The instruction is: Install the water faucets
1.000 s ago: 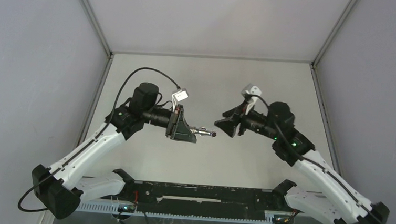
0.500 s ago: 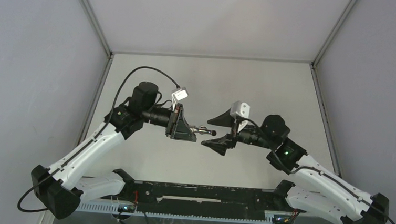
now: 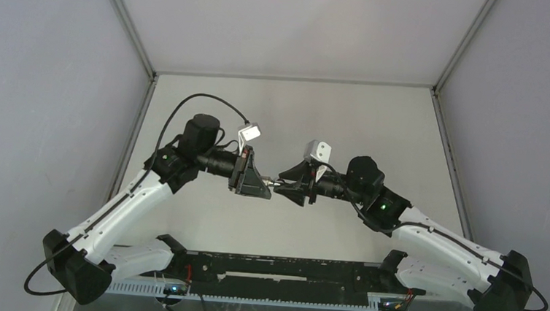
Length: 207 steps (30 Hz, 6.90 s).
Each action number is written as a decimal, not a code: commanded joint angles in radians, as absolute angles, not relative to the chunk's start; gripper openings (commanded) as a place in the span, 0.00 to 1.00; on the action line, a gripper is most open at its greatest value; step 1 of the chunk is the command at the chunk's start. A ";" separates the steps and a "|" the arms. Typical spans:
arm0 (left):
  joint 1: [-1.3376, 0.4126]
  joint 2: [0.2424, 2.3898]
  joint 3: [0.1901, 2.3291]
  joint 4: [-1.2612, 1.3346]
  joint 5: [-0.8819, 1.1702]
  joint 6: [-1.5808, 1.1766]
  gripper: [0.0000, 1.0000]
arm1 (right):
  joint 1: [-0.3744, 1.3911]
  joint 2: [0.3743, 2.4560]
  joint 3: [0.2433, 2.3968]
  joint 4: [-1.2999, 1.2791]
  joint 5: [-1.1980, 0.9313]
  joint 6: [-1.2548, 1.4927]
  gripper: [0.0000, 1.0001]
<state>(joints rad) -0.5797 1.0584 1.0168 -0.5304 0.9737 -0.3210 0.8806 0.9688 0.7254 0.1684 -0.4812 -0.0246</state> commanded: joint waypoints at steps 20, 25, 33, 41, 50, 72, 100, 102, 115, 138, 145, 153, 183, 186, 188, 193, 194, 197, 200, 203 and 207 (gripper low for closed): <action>-0.576 1.040 1.149 -0.547 1.041 -0.187 0.00 | 0.721 0.984 0.719 0.249 -0.823 0.497 0.00; -0.583 1.049 1.182 -0.650 1.046 -0.042 0.00 | 0.586 1.173 0.844 0.278 -1.257 0.940 0.00; -0.591 1.014 1.121 -0.606 0.889 0.119 0.00 | 0.588 1.230 0.840 0.392 -1.291 1.298 0.00; -0.601 0.868 0.898 -0.270 0.574 0.099 0.00 | 0.570 1.301 0.757 0.656 -1.198 1.681 0.05; -0.601 0.925 0.915 -0.251 0.563 -0.069 0.00 | 0.570 1.344 0.761 0.683 -1.164 1.651 0.78; -0.601 0.947 0.854 -0.268 0.475 -0.086 0.00 | 0.574 1.283 0.789 0.742 -1.053 1.663 0.79; -0.588 0.956 0.937 -0.345 0.692 -0.133 0.00 | 0.508 1.109 1.102 -0.134 -0.599 0.822 0.75; -0.584 0.972 0.956 -0.345 0.719 -0.157 0.00 | 0.509 1.063 1.080 -0.140 -0.595 0.707 0.75; -0.567 1.047 0.993 -0.363 0.776 -0.233 0.00 | 0.506 0.899 0.747 0.173 -0.611 0.370 0.79; -0.515 1.035 0.965 -0.174 0.730 -0.532 0.00 | 0.694 1.072 0.404 0.741 -0.551 0.523 0.90; -0.507 1.037 0.939 -0.104 0.748 -0.606 0.00 | 0.747 1.204 0.396 1.006 -0.556 0.615 0.88; -0.494 1.033 0.923 -0.090 0.744 -0.627 0.00 | 0.764 1.301 0.397 1.239 -0.537 0.720 0.70; -0.479 1.045 0.875 0.024 0.913 -0.688 0.61 | 0.734 1.301 0.457 1.246 -0.656 0.848 0.00; -0.479 1.048 0.862 0.013 0.928 -0.672 0.64 | 0.725 1.305 0.458 1.261 -0.661 0.863 0.00; -0.478 1.049 0.854 0.012 0.944 -0.663 0.64 | 0.720 1.309 0.464 1.267 -0.670 0.873 0.00; -0.479 1.053 0.852 0.020 0.962 -0.658 0.62 | 0.716 1.323 0.474 1.268 -0.685 0.884 0.00; -0.480 1.058 0.855 0.021 0.968 -0.660 0.59 | 0.716 1.325 0.475 1.269 -0.688 0.886 0.00; -0.480 1.079 0.862 0.026 0.988 -0.670 0.52 | 0.715 1.336 0.480 1.272 -0.699 0.893 0.00; -0.480 1.089 0.865 0.034 0.991 -0.678 0.39 | 0.711 1.341 0.480 1.278 -0.708 0.899 0.00; -0.480 1.098 0.867 0.063 0.995 -0.699 0.31 | 0.700 1.345 0.480 1.296 -0.729 0.915 0.00; -0.480 1.109 0.863 0.127 1.003 -0.747 0.15 | 0.667 1.387 0.480 1.405 -0.814 0.992 0.00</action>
<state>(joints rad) -0.4835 1.1072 0.8669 0.0185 0.9611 -0.6922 0.6952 1.3537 0.4355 1.2377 -0.7437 0.9169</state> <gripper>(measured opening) 0.332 0.409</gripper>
